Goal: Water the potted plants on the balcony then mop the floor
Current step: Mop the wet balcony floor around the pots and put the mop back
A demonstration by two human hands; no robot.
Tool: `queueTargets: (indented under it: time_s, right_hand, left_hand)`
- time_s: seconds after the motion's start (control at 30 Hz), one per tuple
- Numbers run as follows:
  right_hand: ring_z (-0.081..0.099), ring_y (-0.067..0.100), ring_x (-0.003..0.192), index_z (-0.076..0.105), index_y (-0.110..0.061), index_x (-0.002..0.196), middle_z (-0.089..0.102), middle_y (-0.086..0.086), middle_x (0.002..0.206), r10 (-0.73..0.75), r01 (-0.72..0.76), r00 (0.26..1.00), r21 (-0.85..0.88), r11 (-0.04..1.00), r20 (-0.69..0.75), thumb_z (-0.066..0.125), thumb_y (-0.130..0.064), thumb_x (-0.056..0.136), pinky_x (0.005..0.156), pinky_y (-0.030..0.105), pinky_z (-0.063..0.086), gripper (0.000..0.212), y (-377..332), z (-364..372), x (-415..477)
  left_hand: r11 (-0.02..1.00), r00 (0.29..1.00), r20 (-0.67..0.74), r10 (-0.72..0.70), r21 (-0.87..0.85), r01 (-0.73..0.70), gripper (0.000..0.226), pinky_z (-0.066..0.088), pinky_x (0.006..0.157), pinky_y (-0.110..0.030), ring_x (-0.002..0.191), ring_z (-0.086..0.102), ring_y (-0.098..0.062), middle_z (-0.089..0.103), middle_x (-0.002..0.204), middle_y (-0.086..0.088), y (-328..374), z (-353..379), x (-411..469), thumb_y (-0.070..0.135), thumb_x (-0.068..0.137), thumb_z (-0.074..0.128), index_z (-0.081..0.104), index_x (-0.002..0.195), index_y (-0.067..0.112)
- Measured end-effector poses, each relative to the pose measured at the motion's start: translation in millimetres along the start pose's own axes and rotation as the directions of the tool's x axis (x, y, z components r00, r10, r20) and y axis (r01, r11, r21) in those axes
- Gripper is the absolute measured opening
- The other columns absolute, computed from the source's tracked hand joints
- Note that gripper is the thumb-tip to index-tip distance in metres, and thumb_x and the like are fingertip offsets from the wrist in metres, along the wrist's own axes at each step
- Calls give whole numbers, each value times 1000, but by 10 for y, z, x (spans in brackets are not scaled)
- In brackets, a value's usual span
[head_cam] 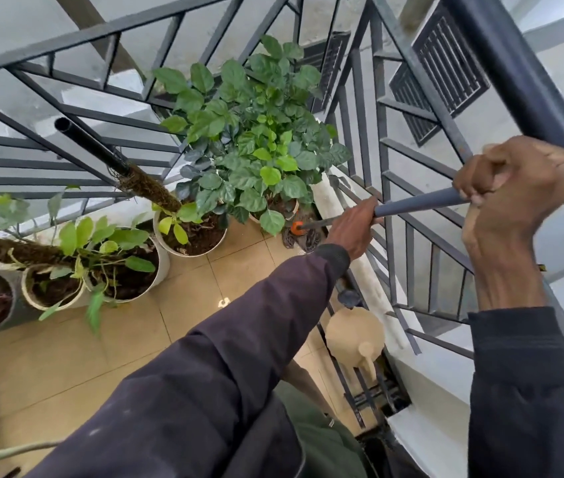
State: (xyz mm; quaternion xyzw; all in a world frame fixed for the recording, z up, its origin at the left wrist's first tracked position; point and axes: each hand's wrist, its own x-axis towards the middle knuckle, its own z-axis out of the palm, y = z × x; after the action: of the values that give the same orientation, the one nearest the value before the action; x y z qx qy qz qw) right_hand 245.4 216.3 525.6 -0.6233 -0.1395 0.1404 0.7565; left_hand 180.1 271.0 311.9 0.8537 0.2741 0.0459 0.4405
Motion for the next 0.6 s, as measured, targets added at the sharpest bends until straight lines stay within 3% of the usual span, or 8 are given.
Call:
queueTargets:
  time_s: [0.13,0.27,0.4,0.5,0.6]
  right_hand:
    - [24,15,30,43,-23,35,24,-5,34,64,-66,997,65,996,37,49,1,69,52,24,24,43,-6,1,-105]
    - [25,13,30,44,-25,37,24,-5,35,125,-137,985,100,986,123,52,-3,67,52,24,25,38,74,-28,-227]
    - [21,12,32,40,-24,41,22,-5,37,162,-189,958,95,977,238,49,2,73,51,24,24,43,204,7,-421]
    - [21,11,32,40,-23,42,23,-6,37,140,-188,939,127,974,313,48,3,75,51,24,25,43,183,54,-524]
    - [23,11,32,42,-23,44,26,-8,37,50,-122,936,186,975,350,50,2,76,52,22,26,41,44,121,-511]
  left_hand:
    - [999,999,-31,-27,37,29,15,35,65,-38,76,53,-29,53,87,-3,-94,48,-238,-2,98,51,48,104,12]
    - [994,994,-78,-76,76,81,19,40,65,-41,77,56,-31,54,87,-5,-226,52,-553,-5,95,52,46,104,11]
    - [983,986,-125,-110,131,126,12,45,73,-45,86,60,-34,62,100,-14,-495,25,-898,8,103,50,51,115,7]
    - [977,980,-178,-95,174,126,17,54,74,-47,86,64,-34,64,99,-12,-601,-13,-1046,4,101,54,49,117,10]
    - [989,969,-246,-23,134,58,15,54,70,-48,83,62,-34,64,99,-14,-525,-123,-1005,3,102,53,45,111,13]
